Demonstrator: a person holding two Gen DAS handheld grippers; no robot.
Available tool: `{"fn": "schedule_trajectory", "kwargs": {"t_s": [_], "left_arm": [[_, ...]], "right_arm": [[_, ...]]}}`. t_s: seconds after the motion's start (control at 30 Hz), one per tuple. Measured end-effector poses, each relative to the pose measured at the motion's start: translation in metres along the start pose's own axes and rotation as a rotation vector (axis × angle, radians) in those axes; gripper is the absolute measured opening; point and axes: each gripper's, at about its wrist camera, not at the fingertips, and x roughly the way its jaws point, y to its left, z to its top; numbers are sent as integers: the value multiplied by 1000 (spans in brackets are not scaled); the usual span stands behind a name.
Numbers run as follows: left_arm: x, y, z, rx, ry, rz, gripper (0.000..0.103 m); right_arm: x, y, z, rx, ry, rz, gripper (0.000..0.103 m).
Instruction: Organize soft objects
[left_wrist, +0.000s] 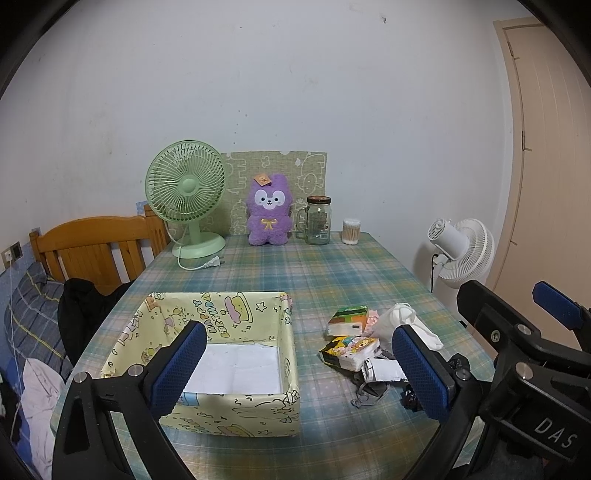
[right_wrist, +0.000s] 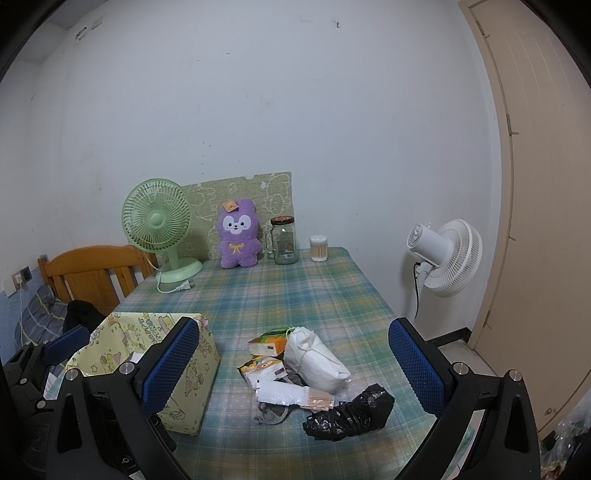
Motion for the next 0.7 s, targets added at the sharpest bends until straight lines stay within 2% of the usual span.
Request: {"fn": "schedule_trajectory", "kwargs": {"t_s": [0.7], "left_arm": [[15,-14,-10,-3,16,-7,101]], "right_arm": [[10,-15,-6,6,13,-11,99]]}}
